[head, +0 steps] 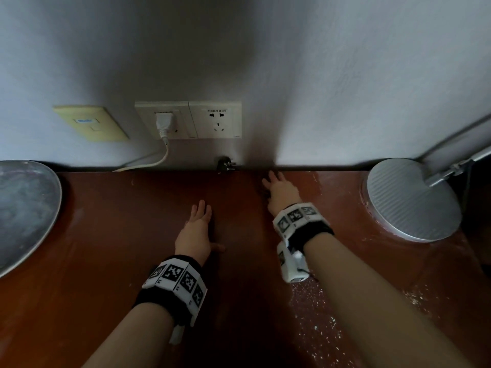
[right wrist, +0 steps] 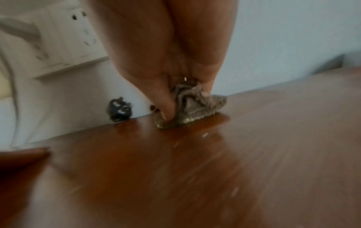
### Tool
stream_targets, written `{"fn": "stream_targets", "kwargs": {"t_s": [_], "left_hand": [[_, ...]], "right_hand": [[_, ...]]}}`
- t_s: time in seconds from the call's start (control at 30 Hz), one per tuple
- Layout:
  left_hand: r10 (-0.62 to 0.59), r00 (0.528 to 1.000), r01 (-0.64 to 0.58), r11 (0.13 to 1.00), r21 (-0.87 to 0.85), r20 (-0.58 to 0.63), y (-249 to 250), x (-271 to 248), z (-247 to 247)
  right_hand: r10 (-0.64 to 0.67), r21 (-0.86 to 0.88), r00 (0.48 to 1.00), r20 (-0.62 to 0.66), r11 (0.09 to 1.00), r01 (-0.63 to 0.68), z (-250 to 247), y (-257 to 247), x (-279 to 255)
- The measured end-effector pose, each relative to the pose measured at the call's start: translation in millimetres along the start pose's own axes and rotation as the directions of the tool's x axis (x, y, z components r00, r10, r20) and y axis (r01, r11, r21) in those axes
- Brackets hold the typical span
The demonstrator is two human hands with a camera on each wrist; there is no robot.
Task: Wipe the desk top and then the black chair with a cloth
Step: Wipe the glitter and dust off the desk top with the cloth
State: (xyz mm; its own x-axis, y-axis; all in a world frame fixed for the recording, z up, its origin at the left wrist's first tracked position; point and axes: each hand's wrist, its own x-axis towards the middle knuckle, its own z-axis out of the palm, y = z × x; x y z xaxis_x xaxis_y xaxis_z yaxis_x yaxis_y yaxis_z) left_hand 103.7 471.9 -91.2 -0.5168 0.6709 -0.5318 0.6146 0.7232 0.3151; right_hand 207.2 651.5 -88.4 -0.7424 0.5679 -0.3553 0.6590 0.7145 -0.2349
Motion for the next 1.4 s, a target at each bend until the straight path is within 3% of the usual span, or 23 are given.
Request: {"fn": "stream_targets", "kwargs": {"t_s": [0.13, 0.23, 0.3, 0.33, 0.43, 0.5, 0.57, 0.67, 0.7, 0.73, 0.87, 0.9, 1.0, 1.07, 1.17, 1.23, 1.27, 1.3, 1.37, 1.4], "left_hand": [[0.006, 1.000, -0.006, 1.000, 0.001, 0.000, 0, 2, 0], [0.012, 1.000, -0.012, 1.000, -0.005, -0.005, 0, 1, 1], [0.011, 1.000, -0.011, 1.000, -0.007, -0.010, -1, 1, 1], [0.011, 1.000, -0.011, 1.000, -0.008, -0.011, -1, 1, 2], [0.019, 1.000, -0.019, 1.000, -0.023, -0.013, -2, 2, 2], [0.024, 1.000, -0.024, 0.999, -0.027, -0.015, -3, 3, 1], [0.026, 1.000, -0.027, 0.999, -0.020, -0.017, -2, 3, 1], [0.028, 0.999, -0.029, 0.999, -0.033, -0.028, -3, 2, 2], [0.029, 0.999, -0.031, 0.999, -0.036, -0.034, -3, 2, 2], [0.032, 0.999, -0.034, 0.999, -0.036, -0.034, -3, 2, 2], [0.033, 0.999, -0.034, 0.999, -0.025, -0.033, -3, 2, 1], [0.033, 0.999, -0.033, 0.999, -0.021, -0.028, -3, 2, 1], [0.025, 1.000, -0.025, 1.000, -0.016, -0.017, -3, 2, 1], [0.022, 1.000, -0.022, 1.000, -0.014, -0.016, -2, 3, 1], [0.022, 1.000, -0.023, 1.000, -0.007, -0.015, -2, 3, 0], [0.024, 1.000, -0.024, 1.000, -0.003, -0.006, -3, 3, -1], [0.026, 1.000, -0.026, 1.000, -0.002, -0.002, -3, 4, 0], [0.027, 1.000, -0.027, 1.000, -0.001, -0.001, -3, 4, 0], [0.024, 1.000, -0.024, 1.000, -0.002, -0.010, -3, 3, 1], [0.021, 1.000, -0.021, 1.000, -0.004, -0.015, -3, 3, 1]], "right_hand": [[-0.224, 0.156, 0.974, 0.041, 0.964, 0.216, 17, -11, -8], [-0.063, 0.206, 0.998, -0.016, 0.976, 0.065, 3, 22, 7], [0.064, 0.169, 0.996, -0.058, 0.984, -0.053, -1, 34, 12], [0.068, 0.124, 0.996, -0.059, 0.990, -0.060, -1, 32, 11], [-0.131, 0.042, 0.991, 0.017, 0.991, 0.131, 11, 16, -12], [-0.238, 0.134, 0.970, 0.040, 0.964, 0.231, 13, 24, -25], [-0.172, 0.163, 0.985, 0.027, 0.973, 0.166, 3, 48, -20], [0.085, 0.033, 0.995, -0.060, 0.996, -0.083, -10, 73, -10], [0.106, 0.000, 0.990, -0.094, 0.994, -0.107, -9, 69, -10], [0.079, 0.013, 0.992, -0.103, 0.997, -0.078, -5, 62, -12], [-0.264, 0.190, 0.965, 0.011, 0.947, 0.257, 7, 48, -31], [-0.265, 0.197, 0.964, 0.009, 0.946, 0.258, 0, 56, -29], [-0.056, 0.179, 0.996, -0.063, 0.982, 0.066, -11, 82, -14], [0.011, 0.198, 0.993, -0.119, 0.980, 0.013, -6, 79, -14], [-0.159, 0.208, 0.986, -0.054, 0.964, 0.167, 11, 67, -25], [-0.260, 0.188, 0.962, 0.088, 0.952, 0.240, 3, 72, -30], [-0.244, 0.254, 0.962, 0.120, 0.945, 0.208, -7, 77, -32], [-0.220, 0.251, 0.974, 0.051, 0.947, 0.201, -13, 88, -29], [0.010, 0.223, 1.000, 0.022, 0.975, -0.015, -23, 102, -24], [0.075, 0.124, 0.997, -0.031, 0.990, -0.071, -23, 103, -24]]}}
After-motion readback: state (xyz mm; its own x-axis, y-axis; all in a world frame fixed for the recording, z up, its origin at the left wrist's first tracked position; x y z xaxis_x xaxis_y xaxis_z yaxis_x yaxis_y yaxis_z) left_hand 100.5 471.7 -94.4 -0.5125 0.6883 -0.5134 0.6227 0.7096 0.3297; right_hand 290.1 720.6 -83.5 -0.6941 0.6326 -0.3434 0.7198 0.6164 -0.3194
